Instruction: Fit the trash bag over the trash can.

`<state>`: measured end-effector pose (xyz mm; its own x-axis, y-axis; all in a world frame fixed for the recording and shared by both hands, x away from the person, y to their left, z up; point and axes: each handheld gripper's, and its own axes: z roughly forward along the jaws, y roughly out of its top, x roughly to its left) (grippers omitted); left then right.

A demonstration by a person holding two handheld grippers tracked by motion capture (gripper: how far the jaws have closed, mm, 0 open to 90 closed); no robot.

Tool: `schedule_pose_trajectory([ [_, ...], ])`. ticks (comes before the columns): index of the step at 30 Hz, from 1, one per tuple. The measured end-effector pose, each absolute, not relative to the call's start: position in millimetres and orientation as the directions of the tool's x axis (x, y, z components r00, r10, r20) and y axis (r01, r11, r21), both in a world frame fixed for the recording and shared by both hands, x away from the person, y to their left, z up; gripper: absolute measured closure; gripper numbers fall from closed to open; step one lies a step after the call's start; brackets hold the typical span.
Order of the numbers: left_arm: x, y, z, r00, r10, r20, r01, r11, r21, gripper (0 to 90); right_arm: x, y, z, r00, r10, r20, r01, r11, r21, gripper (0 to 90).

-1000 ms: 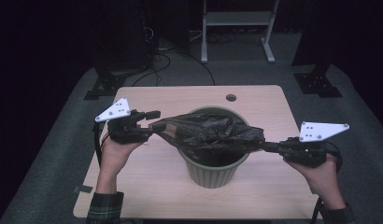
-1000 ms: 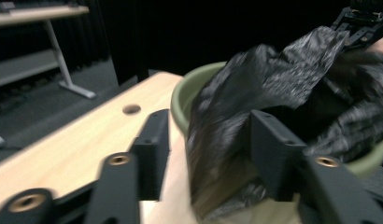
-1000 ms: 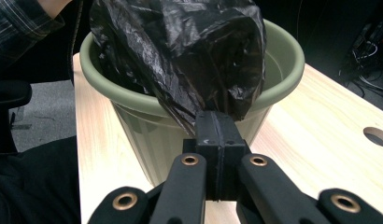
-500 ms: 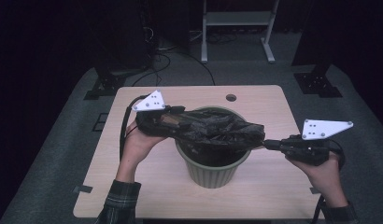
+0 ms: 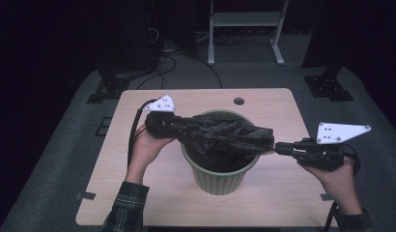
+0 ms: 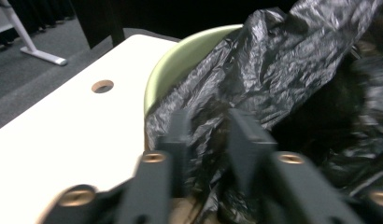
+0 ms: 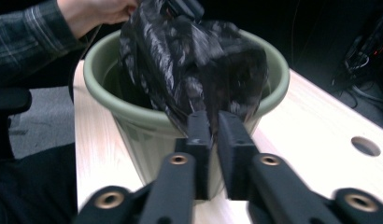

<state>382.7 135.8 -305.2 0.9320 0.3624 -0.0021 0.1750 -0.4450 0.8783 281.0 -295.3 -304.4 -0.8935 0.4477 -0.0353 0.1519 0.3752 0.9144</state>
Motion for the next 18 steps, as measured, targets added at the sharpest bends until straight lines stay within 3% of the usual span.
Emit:
schedule_pose_trajectory([
  [3,380.1,138.6,-302.6,0.929,0.369,-0.007,0.179,-0.434,0.883,89.9,278.8,-294.2,-295.7,-0.885,0.463,-0.049,0.132,0.350,0.927,73.0],
  [7,375.8,143.6,-296.5,0.930,0.368,0.000,0.165,-0.418,0.893,89.9,278.2,-290.2,-280.5,-0.877,0.475,-0.065,0.105,0.321,0.941,59.5],
  [9,373.6,146.3,-293.2,0.927,0.376,0.006,0.160,-0.408,0.899,89.9,280.2,-285.0,-275.7,-0.881,0.469,-0.066,0.101,0.323,0.941,59.2],
  [10,372.9,147.9,-291.5,0.926,0.378,0.007,0.158,-0.404,0.901,89.9,281.7,-281.2,-274.4,-0.878,0.473,-0.075,0.100,0.333,0.938,60.2],
  [14,372.0,154.8,-286.8,0.916,0.401,0.009,0.154,-0.375,0.914,89.9,295.3,-268.7,-276.1,-0.866,0.490,-0.100,0.101,0.367,0.925,87.6],
  [18,378.2,162.7,-287.4,0.901,0.434,0.011,0.160,-0.355,0.921,89.9,317.9,-262.1,-278.5,-0.847,0.524,-0.089,0.127,0.362,0.924,90.0],
])
